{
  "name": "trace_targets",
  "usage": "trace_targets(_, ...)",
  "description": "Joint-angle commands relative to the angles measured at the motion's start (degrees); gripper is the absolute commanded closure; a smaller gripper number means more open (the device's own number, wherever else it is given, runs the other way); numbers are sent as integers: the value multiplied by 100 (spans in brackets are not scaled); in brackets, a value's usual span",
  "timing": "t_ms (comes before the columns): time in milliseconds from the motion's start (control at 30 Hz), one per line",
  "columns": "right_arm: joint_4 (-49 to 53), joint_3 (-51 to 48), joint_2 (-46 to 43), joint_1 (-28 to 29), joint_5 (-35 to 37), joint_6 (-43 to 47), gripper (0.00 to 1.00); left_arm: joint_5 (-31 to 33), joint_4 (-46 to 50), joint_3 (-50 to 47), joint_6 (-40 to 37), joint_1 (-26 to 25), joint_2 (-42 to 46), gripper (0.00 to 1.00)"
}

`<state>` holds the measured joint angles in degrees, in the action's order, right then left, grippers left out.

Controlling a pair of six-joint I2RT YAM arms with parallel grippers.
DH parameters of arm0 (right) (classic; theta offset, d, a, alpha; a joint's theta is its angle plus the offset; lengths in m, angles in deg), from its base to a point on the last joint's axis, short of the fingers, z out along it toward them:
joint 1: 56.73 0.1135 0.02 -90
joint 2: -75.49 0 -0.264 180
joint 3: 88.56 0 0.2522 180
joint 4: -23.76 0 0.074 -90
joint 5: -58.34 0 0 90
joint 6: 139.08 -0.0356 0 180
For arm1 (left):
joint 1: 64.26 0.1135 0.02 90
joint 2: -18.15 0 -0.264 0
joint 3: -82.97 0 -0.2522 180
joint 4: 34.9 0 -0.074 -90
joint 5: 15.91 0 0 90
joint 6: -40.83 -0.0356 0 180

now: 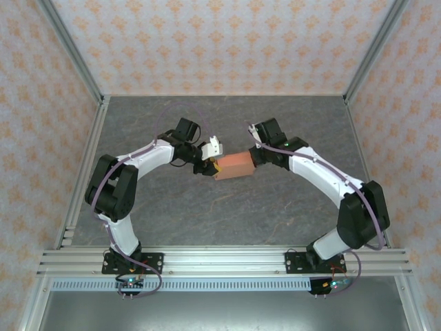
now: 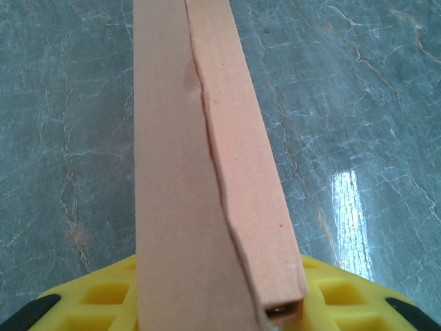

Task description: Fold the paper box

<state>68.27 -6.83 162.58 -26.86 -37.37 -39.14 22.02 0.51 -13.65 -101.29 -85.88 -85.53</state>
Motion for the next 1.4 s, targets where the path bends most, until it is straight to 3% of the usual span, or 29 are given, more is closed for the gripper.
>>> trace_targets(0,340,503,144,122,-1,-352,98,197,75,157,145,-121,-135,65)
trace_targets(400,1195,1436,630,123,10,-876,98,327,35,200,228,-157,-170,66)
trace_targets(867,1101,1347,775,86,-136,-1375,98,500,-64,192,368,-203,-162,66)
trace_targets(1367,2211,2164,999,-94,-59,-1061,98,548,-20,199,298,-250,-179,68)
